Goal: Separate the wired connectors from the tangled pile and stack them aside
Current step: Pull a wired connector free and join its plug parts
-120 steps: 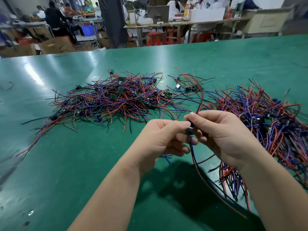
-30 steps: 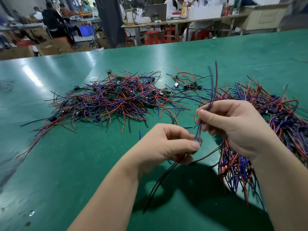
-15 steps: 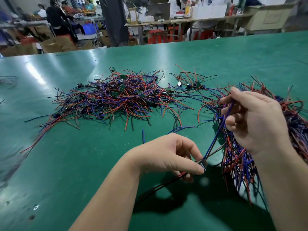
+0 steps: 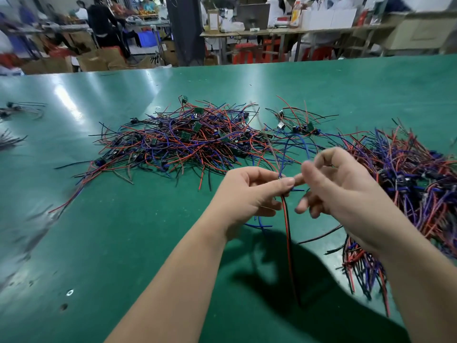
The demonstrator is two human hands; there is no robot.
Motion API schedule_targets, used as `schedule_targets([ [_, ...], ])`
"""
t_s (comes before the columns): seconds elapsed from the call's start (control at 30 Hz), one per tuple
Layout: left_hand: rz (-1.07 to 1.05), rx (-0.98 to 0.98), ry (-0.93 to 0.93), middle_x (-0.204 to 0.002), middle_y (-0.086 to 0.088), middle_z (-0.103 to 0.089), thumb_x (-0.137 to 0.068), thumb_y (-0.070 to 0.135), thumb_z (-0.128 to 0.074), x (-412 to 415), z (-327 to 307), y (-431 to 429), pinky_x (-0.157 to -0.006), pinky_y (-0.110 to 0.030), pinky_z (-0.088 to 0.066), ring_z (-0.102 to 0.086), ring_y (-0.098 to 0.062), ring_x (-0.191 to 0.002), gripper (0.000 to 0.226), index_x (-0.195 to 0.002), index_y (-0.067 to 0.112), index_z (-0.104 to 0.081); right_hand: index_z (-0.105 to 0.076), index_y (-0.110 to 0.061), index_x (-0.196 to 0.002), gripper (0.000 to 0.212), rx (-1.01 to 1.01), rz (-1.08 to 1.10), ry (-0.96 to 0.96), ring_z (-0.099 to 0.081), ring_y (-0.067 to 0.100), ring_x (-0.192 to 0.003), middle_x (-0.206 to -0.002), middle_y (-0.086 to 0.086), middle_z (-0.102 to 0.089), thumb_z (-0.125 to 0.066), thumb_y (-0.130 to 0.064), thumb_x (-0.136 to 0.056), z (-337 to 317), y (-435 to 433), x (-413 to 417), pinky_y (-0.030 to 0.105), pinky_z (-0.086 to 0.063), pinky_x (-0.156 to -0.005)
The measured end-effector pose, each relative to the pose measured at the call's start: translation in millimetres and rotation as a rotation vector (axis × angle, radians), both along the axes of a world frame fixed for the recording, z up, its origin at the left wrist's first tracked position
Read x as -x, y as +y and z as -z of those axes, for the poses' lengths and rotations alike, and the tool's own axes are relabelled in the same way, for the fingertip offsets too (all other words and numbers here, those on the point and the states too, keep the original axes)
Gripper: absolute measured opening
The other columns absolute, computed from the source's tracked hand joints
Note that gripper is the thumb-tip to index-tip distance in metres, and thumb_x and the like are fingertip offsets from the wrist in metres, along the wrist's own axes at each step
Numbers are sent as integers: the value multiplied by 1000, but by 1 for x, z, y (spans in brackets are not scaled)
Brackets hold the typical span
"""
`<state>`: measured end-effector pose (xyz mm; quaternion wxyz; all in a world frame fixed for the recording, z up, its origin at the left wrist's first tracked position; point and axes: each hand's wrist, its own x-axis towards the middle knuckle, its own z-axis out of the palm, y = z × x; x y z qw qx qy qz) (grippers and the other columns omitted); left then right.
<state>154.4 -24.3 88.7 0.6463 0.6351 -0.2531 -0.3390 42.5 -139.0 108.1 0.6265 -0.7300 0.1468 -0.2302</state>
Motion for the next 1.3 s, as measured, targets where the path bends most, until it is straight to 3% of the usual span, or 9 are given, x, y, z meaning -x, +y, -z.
schedule_targets([
  [0.1, 107, -60, -39, -66, 2, -69, -80, 13, -74, 3, 0, 1, -54, -20, -48, -55, -6, -47, 12, -89, 9, -67, -56, -20, -53, 50, -91, 154, -45, -58, 18, -41, -69, 7, -69, -42, -49, -91, 1, -4, -3, 21, -37, -37],
  [0.33, 285, -48, -36, -64, 2, -68, -81, 5, -72, 10, 0, 3, -51, -15, -47, -56, -2, -48, 7, -80, 12, -70, -63, -18, -95, 48, -172, 252, -294, -68, 18, -95, -105, 0, -67, -41, -61, -86, -1, -16, -1, 25, -49, -62],
  [0.47, 131, 4, -35, -69, 4, -71, -82, 14, -72, 3, 1, 1, -53, -17, -50, -54, -2, -49, 4, -86, 14, -70, -64, -23, -98, 11, 156, 225, -213, -61, 12, -67, -78, 2, -62, -60, -28, -89, -1, -23, 6, 23, -45, -57],
  [0.57, 66, 35, -22, -69, 5, -71, -83, 18, -70, -2, 4, 0, -54, -19, -51, -54, -2, -48, 6, -88, 14, -70, -66, -35, -109, 35, 329, -118, 45, -61, 13, -65, -89, -5, -67, -76, -36, -76, 6, -19, 6, 23, -47, -59],
  [0.67, 120, 19, -80, -65, 7, -69, -82, 24, -67, -2, 6, 1, -57, -19, -52, -57, -2, -51, 8, -83, 17, -71, -70, -38, -96, 32, 548, -61, 105, -63, 9, -68, -87, -15, -65, -76, -44, -65, 11, -12, 3, 23, -48, -62],
  [0.87, 241, 22, -70, -92, 5, -75, -78, 43, -59, -11, -1, 11, -68, -22, -54, -69, -7, -87, 35, -100, 19, -71, -71, -28, -90, 26, 443, 56, -30, -64, 11, -68, -88, 1, -69, -77, -10, -72, 4, -15, 3, 26, -56, -68],
  [1.03, -336, -370, -548, -92, 9, -72, -86, 26, -67, -46, 10, 21, -70, -21, -46, -63, -5, -78, 11, -95, 27, -73, -70, -42, -82, 17, 340, 504, -53, -65, 0, -66, -74, -17, -72, -73, -36, -67, -7, -59, 25, 15, -53, -66],
  [1.2, -416, -802, -647, -119, 2, -63, -83, 31, -68, -78, 31, 38, -90, -27, -44, -54, -19, -106, 28, -111, 28, -68, -62, -26, -117, 59, 374, 679, 333, -61, 29, -101, -107, 10, -65, -56, -45, -61, 6, -121, 45, 49, -48, -95],
  [1.3, -483, -774, -719, -104, 2, -66, -82, 28, -72, -79, 38, 35, -88, -29, -46, -58, -20, -102, 31, -112, 21, -67, -49, -47, -123, 63, 408, 669, 414, -46, 30, -127, -137, 9, -49, -50, -51, -60, 11, -131, 49, 51, -39, -104],
])
